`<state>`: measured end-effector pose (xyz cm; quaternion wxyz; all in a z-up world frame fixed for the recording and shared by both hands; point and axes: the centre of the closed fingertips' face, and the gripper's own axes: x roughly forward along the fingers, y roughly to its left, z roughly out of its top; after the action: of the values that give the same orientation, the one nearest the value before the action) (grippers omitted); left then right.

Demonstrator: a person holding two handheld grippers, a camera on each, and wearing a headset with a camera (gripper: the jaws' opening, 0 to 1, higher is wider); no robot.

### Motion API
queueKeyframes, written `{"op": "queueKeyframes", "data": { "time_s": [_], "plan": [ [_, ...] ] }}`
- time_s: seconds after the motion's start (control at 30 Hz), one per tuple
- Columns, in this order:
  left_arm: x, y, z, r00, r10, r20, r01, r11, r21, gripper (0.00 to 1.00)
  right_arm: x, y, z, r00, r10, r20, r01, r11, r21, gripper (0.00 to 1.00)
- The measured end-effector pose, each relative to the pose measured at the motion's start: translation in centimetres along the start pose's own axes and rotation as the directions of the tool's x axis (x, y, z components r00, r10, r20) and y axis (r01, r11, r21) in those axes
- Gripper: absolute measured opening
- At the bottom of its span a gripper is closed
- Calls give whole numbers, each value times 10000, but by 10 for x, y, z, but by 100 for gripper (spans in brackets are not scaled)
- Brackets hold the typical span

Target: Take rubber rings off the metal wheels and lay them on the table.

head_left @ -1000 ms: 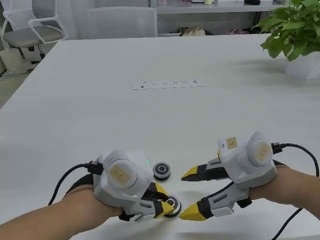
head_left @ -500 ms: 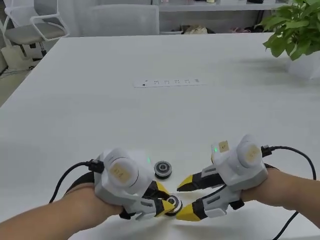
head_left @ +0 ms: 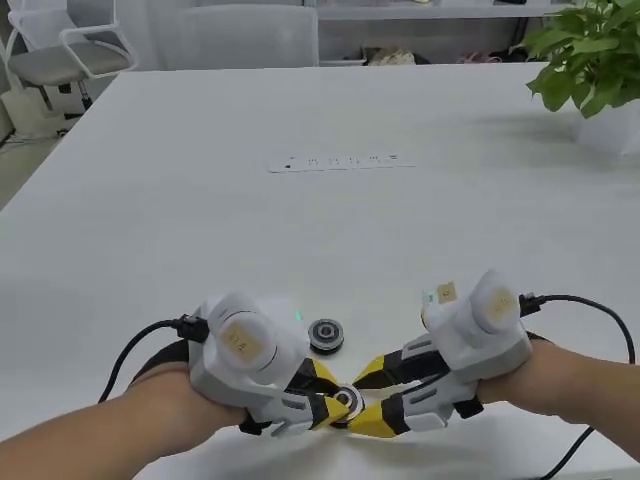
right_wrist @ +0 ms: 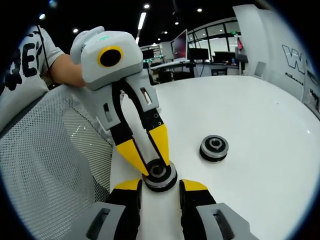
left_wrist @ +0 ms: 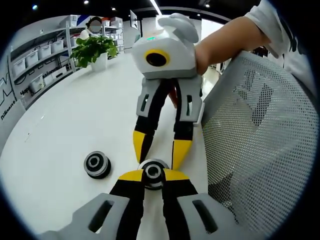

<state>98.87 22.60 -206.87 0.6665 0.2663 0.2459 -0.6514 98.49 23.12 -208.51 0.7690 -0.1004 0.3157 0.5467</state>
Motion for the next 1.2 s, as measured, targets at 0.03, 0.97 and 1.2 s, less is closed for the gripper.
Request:
{"op": "queueKeyframes", "data": {
  "time_s": [0.03, 0.97, 1.2],
  "plan": [
    [0, 0, 0, 10000, 2, 0, -2, 10000, 1, 8, -1, 0, -1, 10000, -8, -38, 8, 10000, -66, 26],
    [0, 0, 0, 10000, 29, 18, -29, 10000, 10, 8, -9, -1, -8, 9988, -224, -426, 191, 9969, -767, 8],
    [0, 0, 0, 10000, 66, 17, -67, 10000, 20, 8, -10, -3, -8, 9982, -327, -497, 296, 9976, -622, 1]
  ]
}}
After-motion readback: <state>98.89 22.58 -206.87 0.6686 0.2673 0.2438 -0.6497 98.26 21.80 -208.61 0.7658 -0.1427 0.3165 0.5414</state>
